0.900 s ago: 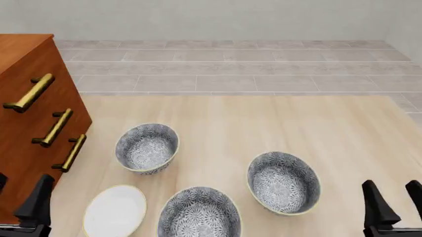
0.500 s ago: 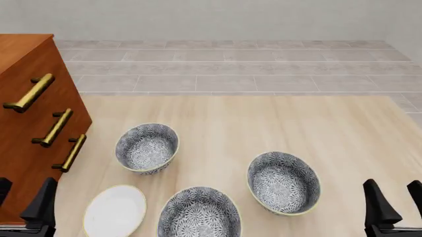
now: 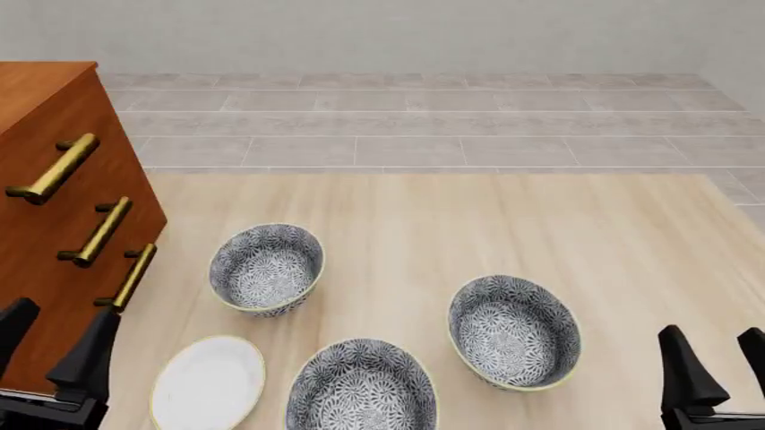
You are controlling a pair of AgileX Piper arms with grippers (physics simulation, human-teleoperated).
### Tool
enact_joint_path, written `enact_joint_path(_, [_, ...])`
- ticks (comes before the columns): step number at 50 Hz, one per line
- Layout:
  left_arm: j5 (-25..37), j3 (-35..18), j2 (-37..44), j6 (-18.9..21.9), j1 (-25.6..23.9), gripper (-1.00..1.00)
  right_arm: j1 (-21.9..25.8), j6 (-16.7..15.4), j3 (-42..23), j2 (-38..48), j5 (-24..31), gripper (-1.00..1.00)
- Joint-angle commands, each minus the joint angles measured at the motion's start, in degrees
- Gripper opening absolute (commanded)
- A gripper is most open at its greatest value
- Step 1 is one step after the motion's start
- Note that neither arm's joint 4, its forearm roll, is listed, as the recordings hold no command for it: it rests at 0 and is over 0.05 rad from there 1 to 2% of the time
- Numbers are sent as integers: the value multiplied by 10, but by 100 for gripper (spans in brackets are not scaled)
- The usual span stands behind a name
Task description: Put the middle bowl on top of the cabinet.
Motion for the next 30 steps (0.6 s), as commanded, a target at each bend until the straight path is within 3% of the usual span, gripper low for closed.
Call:
enact_joint_path(1, [-24, -32, 60, 32, -58, 100, 2, 1, -1, 2, 1, 100])
enact_joint_path(9, [-37, -83, 151, 25, -118, 100, -2, 2, 0, 1, 3, 100])
enact_joint_path(15, [-35, -117, 174, 43, -147, 100, -7, 6, -1, 2, 6, 100])
enact_joint_path(26, [-2, -189, 232, 72, -230, 100, -16, 8, -3, 0, 10, 100])
enact_joint_path(30, [19, -231, 257, 60, -243, 100, -18, 7, -3, -1, 11, 100])
